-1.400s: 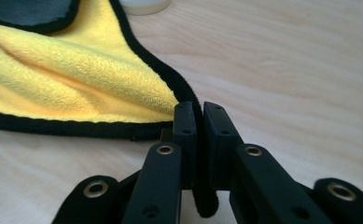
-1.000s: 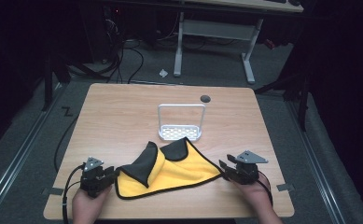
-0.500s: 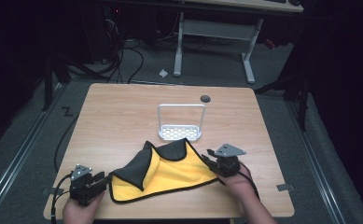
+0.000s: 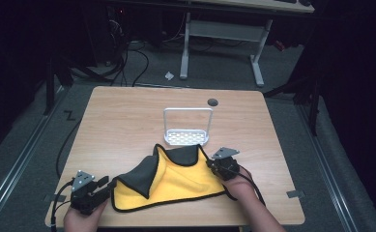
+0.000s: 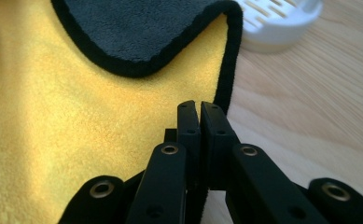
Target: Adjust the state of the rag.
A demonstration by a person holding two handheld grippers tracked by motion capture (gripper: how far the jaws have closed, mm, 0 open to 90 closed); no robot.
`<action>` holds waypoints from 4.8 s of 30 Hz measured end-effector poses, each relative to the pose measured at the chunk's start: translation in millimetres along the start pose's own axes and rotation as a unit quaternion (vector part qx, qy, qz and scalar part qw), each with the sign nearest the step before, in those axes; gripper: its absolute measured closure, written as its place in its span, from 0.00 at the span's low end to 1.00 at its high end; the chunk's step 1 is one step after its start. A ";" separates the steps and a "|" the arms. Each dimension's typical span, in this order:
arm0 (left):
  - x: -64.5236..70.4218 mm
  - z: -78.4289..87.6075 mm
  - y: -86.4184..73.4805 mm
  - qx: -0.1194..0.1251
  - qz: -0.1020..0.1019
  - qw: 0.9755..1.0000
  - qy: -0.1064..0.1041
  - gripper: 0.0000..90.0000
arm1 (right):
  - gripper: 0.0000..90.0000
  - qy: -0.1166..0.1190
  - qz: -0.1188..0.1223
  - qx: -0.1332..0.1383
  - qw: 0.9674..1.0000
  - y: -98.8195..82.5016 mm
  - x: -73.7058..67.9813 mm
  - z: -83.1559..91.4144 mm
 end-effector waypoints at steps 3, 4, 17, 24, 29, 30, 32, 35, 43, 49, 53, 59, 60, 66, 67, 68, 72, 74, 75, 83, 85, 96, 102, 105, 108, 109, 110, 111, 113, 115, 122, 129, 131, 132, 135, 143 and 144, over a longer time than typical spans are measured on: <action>3.4 -5.8 5.3 0.000 -0.009 1.000 -0.006 0.68 | 0.97 -0.007 -0.009 0.001 1.000 -12.5 6.6 11.8; 4.0 -10.0 7.4 -0.002 -0.010 1.000 -0.011 0.68 | 0.97 -0.007 -0.009 0.001 1.000 -12.5 6.6 11.8; 7.5 -56.7 24.6 -0.019 0.004 0.998 -0.054 0.69 | 0.94 -0.063 -0.081 0.003 0.995 -75.9 34.9 76.0; 51.1 -58.9 25.9 -0.003 -0.052 0.993 -0.102 0.71 | 0.93 -0.070 -0.086 0.036 0.993 -57.7 39.7 69.8; 71.6 -81.7 16.2 -0.057 -0.108 0.988 -0.095 0.78 | 0.93 -0.072 -0.083 0.018 0.994 -49.5 43.0 50.8; 71.6 -81.6 13.4 -0.054 -0.116 0.987 -0.097 0.78 | 0.93 -0.072 -0.083 0.018 0.994 -49.5 43.0 50.8; 68.6 -77.6 12.1 -0.060 -0.107 0.987 -0.108 0.79 | 0.93 -0.074 -0.069 0.011 0.995 -50.2 43.4 45.4; 67.1 -68.6 6.5 -0.066 -0.108 0.986 -0.108 0.81 | 0.93 -0.061 -0.073 0.013 0.995 -50.7 40.2 45.5; 74.3 -44.5 -10.6 -0.077 -0.095 0.986 -0.111 0.82 | 0.92 -0.042 -0.071 0.004 0.997 -57.6 25.0 54.4; 76.0 -37.8 -12.3 -0.090 -0.108 0.983 -0.114 0.82 | 0.89 -0.038 -0.054 0.005 0.998 -68.5 12.1 65.4; 80.9 -36.9 -4.7 -0.054 -0.100 0.986 -0.123 0.79 | 0.86 -0.044 -0.061 0.022 0.997 -65.4 15.2 67.9; 89.8 -33.1 3.6 -0.007 -0.063 0.987 -0.146 0.68 | 0.78 -0.050 -0.068 0.048 0.995 -61.4 16.9 68.1; 92.8 -32.4 5.3 0.000 -0.053 0.986 -0.159 0.68 | 0.78 -0.050 -0.068 0.048 0.995 -61.4 16.9 68.1; 120.1 -34.0 4.8 0.005 -0.071 0.976 -0.207 0.49 | 0.66 -0.054 -0.068 0.063 0.994 -60.7 20.6 70.0; 120.1 -34.0 4.8 0.005 -0.071 0.976 -0.207 0.49 | 0.66 -0.054 -0.069 0.065 0.994 -59.9 20.0 70.4; 126.2 -38.4 0.5 -0.011 -0.082 0.973 -0.215 0.48 | 0.66 -0.059 -0.064 0.068 0.994 -58.7 19.1 71.1; 131.5 -44.0 -4.9 -0.036 -0.096 0.972 -0.210 0.55 | 0.64 -0.054 -0.048 0.076 0.994 -54.1 11.6 71.4; 131.0 -45.8 -6.5 -0.045 -0.103 0.973 -0.201 0.61 | 0.62 -0.036 -0.038 0.075 0.996 -51.8 3.2 69.4; 129.6 -46.0 -7.0 -0.051 -0.104 0.974 -0.194 0.70 | 0.61 -0.025 -0.025 0.068 0.997 -50.2 -5.4 64.6; 121.6 -42.3 -2.7 -0.040 -0.110 0.978 -0.171 0.91 | 0.60 -0.012 -0.001 0.027 1.000 -52.2 -16.1 47.6; 115.0 -38.6 2.3 -0.033 -0.112 0.980 -0.163 0.92 | 0.62 -0.004 -0.014 0.027 1.000 -53.1 -14.1 47.5; 53.2 -40.9 58.5 -0.007 -0.110 0.991 -0.071 0.93 | 0.64 0.000 -0.014 0.025 1.000 -52.8 -12.9 47.6; 20.6 -84.7 78.9 -0.037 -0.104 0.993 -0.031 0.91 | 0.65 0.003 -0.017 0.024 1.000 -52.3 -11.8 46.9; 4.5 -99.6 81.7 -0.047 -0.087 0.995 -0.007 0.83 | 0.65 0.005 -0.018 0.027 0.999 -52.7 -11.5 46.7; -10.0 -103.2 80.8 -0.049 -0.054 0.997 0.002 0.79 | 0.65 0.006 -0.020 0.028 0.999 -53.0 -11.3 46.9; -12.7 -100.1 81.0 -0.041 -0.050 0.998 0.004 0.76 | 0.65 0.006 -0.021 0.028 0.999 -53.1 -11.2 46.9; -14.7 -95.5 81.5 -0.033 -0.044 0.998 0.004 0.76 | 0.65 0.006 -0.021 0.028 0.999 -53.3 -11.2 47.0; -15.3 -89.9 81.9 -0.024 -0.037 0.999 -0.001 0.76 | 0.66 0.005 -0.021 0.028 0.999 -53.2 -11.2 46.9; -8.5 -71.2 80.3 -0.006 -0.031 0.999 -0.026 0.77 | 0.66 0.004 -0.021 0.028 0.999 -52.8 -11.1 46.7; -2.9 -65.5 77.7 -0.003 -0.031 0.999 -0.037 0.77 | 0.67 0.003 -0.021 0.028 0.999 -52.5 -11.0 46.5; 38.8 -41.1 32.3 -0.022 -0.050 0.996 -0.073 0.84 | 0.71 -0.002 -0.021 0.027 0.999 -51.8 -11.2 46.4; 49.6 -56.1 13.1 -0.067 -0.071 0.992 -0.080 0.85 | 0.86 -0.013 -0.024 0.026 0.999 -50.0 -7.6 45.8; 50.3 -58.7 10.0 -0.078 -0.080 0.990 -0.081 0.85 | 0.89 -0.019 -0.023 0.023 0.999 -49.2 -7.3 46.2; 50.7 -60.5 7.3 -0.084 -0.083 0.990 -0.082 0.85 | 0.89 -0.021 -0.021 0.023 0.999 -48.6 -7.6 47.0; 52.8 -61.2 3.6 -0.076 -0.088 0.990 -0.082 0.86 | 0.90 -0.031 -0.022 0.043 0.998 -41.3 -8.0 55.5; 51.3 -61.0 3.7 -0.078 -0.082 0.989 -0.092 0.85 | 0.90 -0.070 -0.041 0.069 0.994 -12.7 23.6 65.3; 51.4 -60.6 3.3 -0.078 -0.083 0.989 -0.092 0.86 | 0.89 -0.076 -0.062 0.071 0.993 -4.9 37.0 61.9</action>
Point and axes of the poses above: each handheld gripper's, and its own axes: z roughly backward along the jaws, y roughly out of its top, x roughly to its right, the point moved 5 cm from there along -z, roughly forward along the jaws, and after that the axes turned 4 degrees about -z, right-handed, at the moved point
